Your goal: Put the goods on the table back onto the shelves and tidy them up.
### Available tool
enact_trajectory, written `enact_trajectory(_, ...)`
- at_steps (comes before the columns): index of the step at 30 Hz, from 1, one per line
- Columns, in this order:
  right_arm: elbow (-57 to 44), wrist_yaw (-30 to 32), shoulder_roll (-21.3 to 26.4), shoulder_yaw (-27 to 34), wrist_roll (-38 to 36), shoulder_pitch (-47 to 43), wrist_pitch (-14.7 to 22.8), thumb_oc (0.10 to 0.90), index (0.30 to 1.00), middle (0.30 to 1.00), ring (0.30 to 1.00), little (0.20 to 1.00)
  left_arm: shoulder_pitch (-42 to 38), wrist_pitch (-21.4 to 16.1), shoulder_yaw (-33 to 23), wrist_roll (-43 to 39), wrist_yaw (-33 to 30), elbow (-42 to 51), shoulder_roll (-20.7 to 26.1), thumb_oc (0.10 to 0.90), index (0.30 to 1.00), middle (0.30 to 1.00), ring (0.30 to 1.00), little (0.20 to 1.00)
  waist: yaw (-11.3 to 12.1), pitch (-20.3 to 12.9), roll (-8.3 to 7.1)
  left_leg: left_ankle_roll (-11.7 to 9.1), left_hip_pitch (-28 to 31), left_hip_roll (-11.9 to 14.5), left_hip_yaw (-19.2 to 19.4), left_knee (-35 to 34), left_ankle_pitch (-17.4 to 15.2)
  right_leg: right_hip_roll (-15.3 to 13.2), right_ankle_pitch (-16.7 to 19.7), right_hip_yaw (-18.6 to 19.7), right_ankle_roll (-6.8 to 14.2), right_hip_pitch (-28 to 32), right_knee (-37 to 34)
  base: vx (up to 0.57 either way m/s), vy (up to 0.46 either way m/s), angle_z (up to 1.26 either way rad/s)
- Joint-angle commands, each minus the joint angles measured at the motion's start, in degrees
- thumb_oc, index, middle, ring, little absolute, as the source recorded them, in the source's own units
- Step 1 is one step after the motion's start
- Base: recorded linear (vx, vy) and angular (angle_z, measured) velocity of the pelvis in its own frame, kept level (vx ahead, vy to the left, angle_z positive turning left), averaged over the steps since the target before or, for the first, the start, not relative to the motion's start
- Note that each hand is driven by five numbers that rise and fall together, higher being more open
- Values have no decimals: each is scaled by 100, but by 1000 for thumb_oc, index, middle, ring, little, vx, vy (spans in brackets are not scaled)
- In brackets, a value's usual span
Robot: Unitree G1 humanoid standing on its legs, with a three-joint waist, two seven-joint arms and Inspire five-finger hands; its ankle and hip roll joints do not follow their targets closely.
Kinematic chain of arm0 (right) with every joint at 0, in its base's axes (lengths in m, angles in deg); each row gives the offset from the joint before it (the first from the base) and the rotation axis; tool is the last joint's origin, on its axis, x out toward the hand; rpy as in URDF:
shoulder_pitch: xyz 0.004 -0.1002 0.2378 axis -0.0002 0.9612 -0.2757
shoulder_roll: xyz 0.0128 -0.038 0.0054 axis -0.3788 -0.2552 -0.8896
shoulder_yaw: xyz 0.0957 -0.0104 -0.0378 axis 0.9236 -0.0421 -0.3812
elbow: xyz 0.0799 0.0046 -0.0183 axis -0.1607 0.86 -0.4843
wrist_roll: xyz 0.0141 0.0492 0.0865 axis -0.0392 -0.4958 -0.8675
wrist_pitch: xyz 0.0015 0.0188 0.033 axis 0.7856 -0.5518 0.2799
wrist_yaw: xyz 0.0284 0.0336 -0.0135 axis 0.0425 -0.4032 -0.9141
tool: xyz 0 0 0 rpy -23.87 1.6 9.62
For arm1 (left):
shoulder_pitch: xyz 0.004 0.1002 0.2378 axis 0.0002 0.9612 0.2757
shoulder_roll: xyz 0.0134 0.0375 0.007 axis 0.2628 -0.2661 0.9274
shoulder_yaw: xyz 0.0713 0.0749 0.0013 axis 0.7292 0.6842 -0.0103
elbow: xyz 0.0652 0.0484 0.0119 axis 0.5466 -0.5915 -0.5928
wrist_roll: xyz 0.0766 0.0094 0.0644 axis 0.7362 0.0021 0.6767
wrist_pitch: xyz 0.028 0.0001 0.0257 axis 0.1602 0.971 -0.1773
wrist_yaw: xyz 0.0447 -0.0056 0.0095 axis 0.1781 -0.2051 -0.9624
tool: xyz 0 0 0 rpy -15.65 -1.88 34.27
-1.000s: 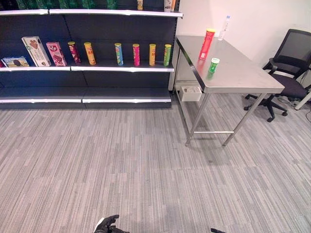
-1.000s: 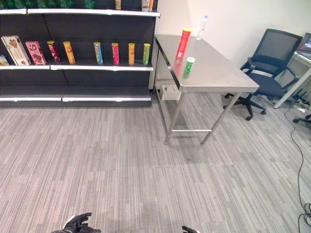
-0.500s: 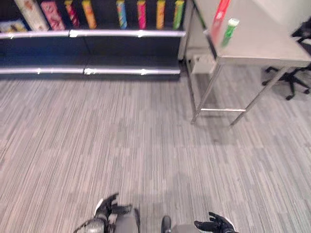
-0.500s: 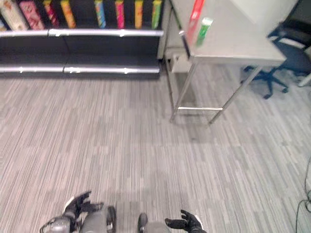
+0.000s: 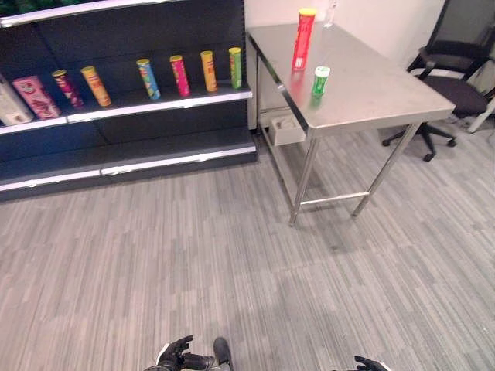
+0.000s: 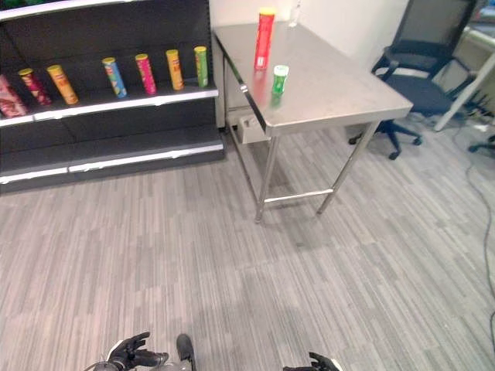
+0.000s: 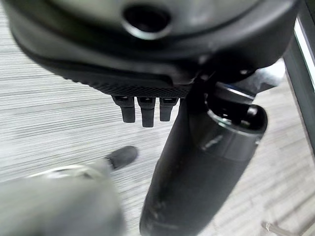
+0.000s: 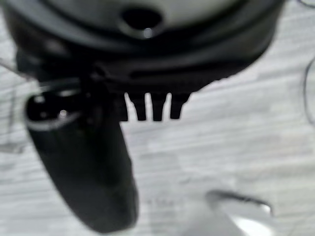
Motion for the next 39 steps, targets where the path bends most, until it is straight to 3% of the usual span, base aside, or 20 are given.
enact_trajectory(1, -408, 125, 296, 261, -33, -302, 221, 800, 900, 900, 900, 900, -76, -137, 38, 166, -148, 219, 223, 800, 900, 900, 900, 900, -54, 167, 61, -493, 126, 59, 148, 113, -476, -1146, 2021, -62, 324, -112, 144, 210, 121, 38)
enact_trajectory(3, -353, 130, 285, 259, -52, -309, 208, 800, 900, 900, 900, 900, -152, -171, 42, 41, -176, 289, 182, 800, 900, 900, 900, 900, -200, 248, 126, -497, 428, -73, 6, 62, -698, -1187, 1631, -187, 268, -535, 84, 356, 98, 26)
enact_trajectory(6, -268, 138, 302, 188, -63, -364, 163, 800, 900, 900, 900, 900, -197, -201, 40, -68, -178, 375, 148, 800, 900, 900, 900, 900, -367, 437, 263, -544, 670, -15, -76, 82, -815, -847, 1178, -452, 88, -887, -1151, 288, -80, -1)
enact_trajectory(8, -147, 149, 348, 122, -41, -427, 118, 800, 900, 900, 900, 900, -220, -212, 69, 27, -185, 379, 122, 800, 900, 900, 900, 900, -532, 470, 184, -666, 995, -165, -231, 24, -1081, -456, 1365, -354, 283, -1079, -3182, 496, -207, 24)
enact_trajectory(9, -95, 145, 351, 113, -45, -431, 115, 800, 900, 900, 900, 900, -241, -219, 85, 89, -178, 384, 104, 800, 900, 900, 900, 900, -598, 476, 149, -705, 1099, -212, -286, 17, -1162, -355, 1558, -236, 390, -1167, -3655, 396, -153, 29)
enact_trajectory(12, 40, 91, 345, 74, 35, -424, 96, 800, 900, 900, 900, 900, -239, -236, 89, 182, -139, 394, 39, 800, 900, 900, 900, 900, -649, 443, 96, -741, 1363, -316, -415, 17, -1377, -296, 1843, -255, 531, -1364, -4090, 386, -127, 55)
enact_trajectory(15, 78, 45, 329, 75, 63, -281, 111, 800, 900, 900, 900, 900, -145, -250, 131, 194, -83, 466, -12, 800, 900, 900, 900, 900, -632, 361, 31, -738, 1531, -369, -514, 127, -1617, -321, 1971, -433, 470, -1184, -4086, 294, -143, 46)
enact_trajectory(17, 86, 49, 424, 94, 60, -234, 138, 800, 900, 900, 900, 900, -164, -266, 192, 51, -74, 592, -88, 800, 900, 900, 900, 900, -637, 330, 28, -895, 1381, -227, -620, 946, -1727, -295, 1984, -608, 368, -924, -4026, 476, -359, 39)
enact_trajectory(18, 56, 37, 470, 82, 22, -225, 160, 800, 900, 900, 900, 900, -163, -283, 183, -98, -70, 613, -132, 800, 900, 900, 900, 900, -605, 311, 27, -1138, 1140, -41, -570, 1798, -1545, -246, 1842, -784, 243, -663, -4024, 395, -333, 46)
enact_trajectory(20, 40, 42, 480, 79, 21, -214, 161, 800, 900, 900, 900, 900, -162, -291, 195, -127, -63, 618, -130, 800, 900, 900, 900, 900, -581, 316, -3, -1237, 952, 36, -574, 2281, -1411, -217, 1723, -823, 166, -499, -4039, 256, -239, 39)
enact_trajectory(21, -126, 24, 533, 29, 45, -178, 166, 800, 900, 900, 900, 900, -158, -291, 199, -233, -73, 704, -125, 800, 900, 900, 900, 900, -500, 414, -111, -1552, 437, 94, -720, 3509, -871, -204, 1530, -864, -42, -222, -4013, 295, -332, 14)
enact_trajectory(22, -173, 44, 556, 24, 36, -204, 166, 800, 900, 900, 900, 900, -176, -286, 190, -284, -91, 755, -117, 800, 900, 900, 900, 900, -448, 485, -198, -1698, 181, 118, -796, 4122, -670, -207, 1434, -865, -123, -84, -4046, 206, -258, 9)
enact_trajectory(25, -148, 52, 526, -24, 6, -233, 147, 800, 900, 900, 900, 900, -160, -276, 172, -364, -103, 746, -133, 800, 900, 900, 900, 900, -414, 527, -291, -1756, -156, 402, -599, 4560, -461, -151, 1276, -878, -232, 159, -4169, 206, -168, -2)
enact_trajectory(26, -133, 60, 520, -64, -9, -258, 136, 800, 900, 900, 900, 900, -119, -270, 169, -388, -69, 739, -167, 800, 900, 900, 900, 900, -337, 582, -246, -1613, -283, 797, -374, 4140, -447, -87, 1187, -872, -260, 363, -4225, 187, -45, -3)
enact_trajectory(27, -133, 60, 518, -64, -9, -259, 136, 800, 900, 900, 900, 900, -120, -270, 169, -388, -69, 738, -165, 800, 900, 900, 900, 900, -338, 573, -260, -1607, -284, 778, -367, 4118, -430, -104, 1190, -871, -256, 351, -4223, 276, -29, -8)
enact_trajectory(30, -233, 60, 502, -106, 19, -235, 161, 800, 900, 900, 900, 900, -41, -271, 167, -312, -36, 763, -165, 800, 900, 900, 900, 900, -318, 535, -138, -1459, -70, 1292, -179, 2243, -467, -140, 1038, -884, -86, 450, -4254, 255, 95, -17)
enact_trajectory(31, -279, 63, 497, -123, 33, -213, 159, 800, 900, 900, 900, 900, -36, -262, 173, -298, -36, 792, -160, 800, 900, 900, 900, 900, -311, 501, -58, -1478, 14, 1386, -138, 1412, -315, -129, 947, -880, -31, 478, -4264, 382, 244, -26)
enact_trajectory(32, -303, 83, 493, -103, 35, -193, 178, 800, 900, 900, 900, 900, -63, -251, 187, -265, -54, 786, -152, 800, 900, 900, 900, 900, -285, 435, 73, -1610, -84, 1599, -211, 394, 225, -120, 841, -876, 47, 561, -4312, 282, 192, -24)
enact_trajectory(36, -220, 115, 519, -19, 59, -188, 193, 800, 900, 900, 900, 900, -101, -244, 249, -168, -54, 635, -163, 800, 900, 900, 900, 900, -342, 380, 215, -1703, -316, 1706, -109, 17, 333, -145, 669, -834, 158, 827, -4340, 309, 145, -15)
enact_trajectory(39, -212, 81, 484, -34, 91, -210, 178, 800, 900, 900, 900, 900, -79, -253, 276, -149, -64, 657, -148, 800, 900, 900, 900, 900, -318, 299, 341, -1744, -171, 1461, -264, 17, 242, -315, 638, -559, 210, 986, -4306, 325, 219, -26)
